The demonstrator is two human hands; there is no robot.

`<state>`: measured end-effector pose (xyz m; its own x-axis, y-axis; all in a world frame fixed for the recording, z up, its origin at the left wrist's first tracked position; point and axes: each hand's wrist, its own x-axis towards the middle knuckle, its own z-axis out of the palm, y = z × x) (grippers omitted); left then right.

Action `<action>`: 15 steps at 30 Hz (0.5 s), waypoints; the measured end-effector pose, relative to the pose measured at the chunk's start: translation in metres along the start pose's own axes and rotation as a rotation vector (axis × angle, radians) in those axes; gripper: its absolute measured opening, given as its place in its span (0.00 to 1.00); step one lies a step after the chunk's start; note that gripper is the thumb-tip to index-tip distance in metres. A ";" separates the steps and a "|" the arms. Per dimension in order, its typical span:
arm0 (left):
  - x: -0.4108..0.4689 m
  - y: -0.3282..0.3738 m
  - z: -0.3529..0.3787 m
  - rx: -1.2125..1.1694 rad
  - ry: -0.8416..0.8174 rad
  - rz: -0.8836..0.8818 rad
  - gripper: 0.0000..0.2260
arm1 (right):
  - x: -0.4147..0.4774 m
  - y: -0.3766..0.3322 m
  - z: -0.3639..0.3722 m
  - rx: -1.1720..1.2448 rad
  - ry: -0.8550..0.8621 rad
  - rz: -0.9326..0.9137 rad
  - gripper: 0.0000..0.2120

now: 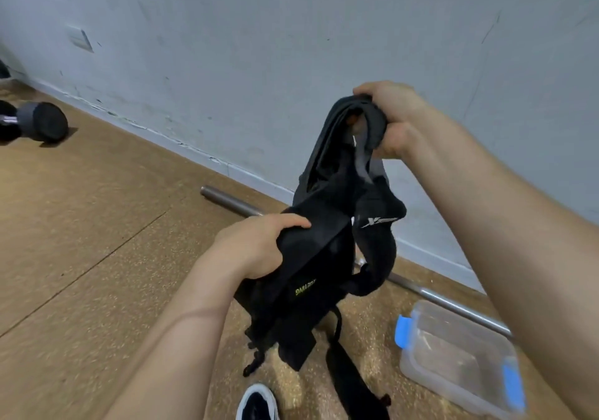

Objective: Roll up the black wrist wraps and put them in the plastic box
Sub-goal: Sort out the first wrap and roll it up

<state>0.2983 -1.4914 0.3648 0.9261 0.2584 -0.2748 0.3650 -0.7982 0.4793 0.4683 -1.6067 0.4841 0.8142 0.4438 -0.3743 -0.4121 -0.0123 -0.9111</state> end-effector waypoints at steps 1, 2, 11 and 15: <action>0.005 -0.005 0.003 0.047 -0.029 -0.068 0.33 | -0.002 0.000 0.002 0.029 -0.013 0.001 0.16; 0.009 -0.009 0.007 0.088 -0.058 -0.144 0.33 | -0.005 0.003 0.003 0.075 -0.022 0.017 0.15; 0.021 0.001 0.013 0.115 0.125 -0.287 0.19 | -0.034 0.032 0.005 0.378 -0.116 0.069 0.14; -0.001 0.034 -0.018 -0.618 0.772 0.212 0.19 | -0.031 0.050 0.010 -0.133 -0.058 -0.078 0.07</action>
<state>0.3117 -1.5091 0.3958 0.7063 0.6003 0.3751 -0.0311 -0.5031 0.8637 0.4179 -1.6119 0.4523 0.8153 0.4988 -0.2941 -0.2871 -0.0929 -0.9534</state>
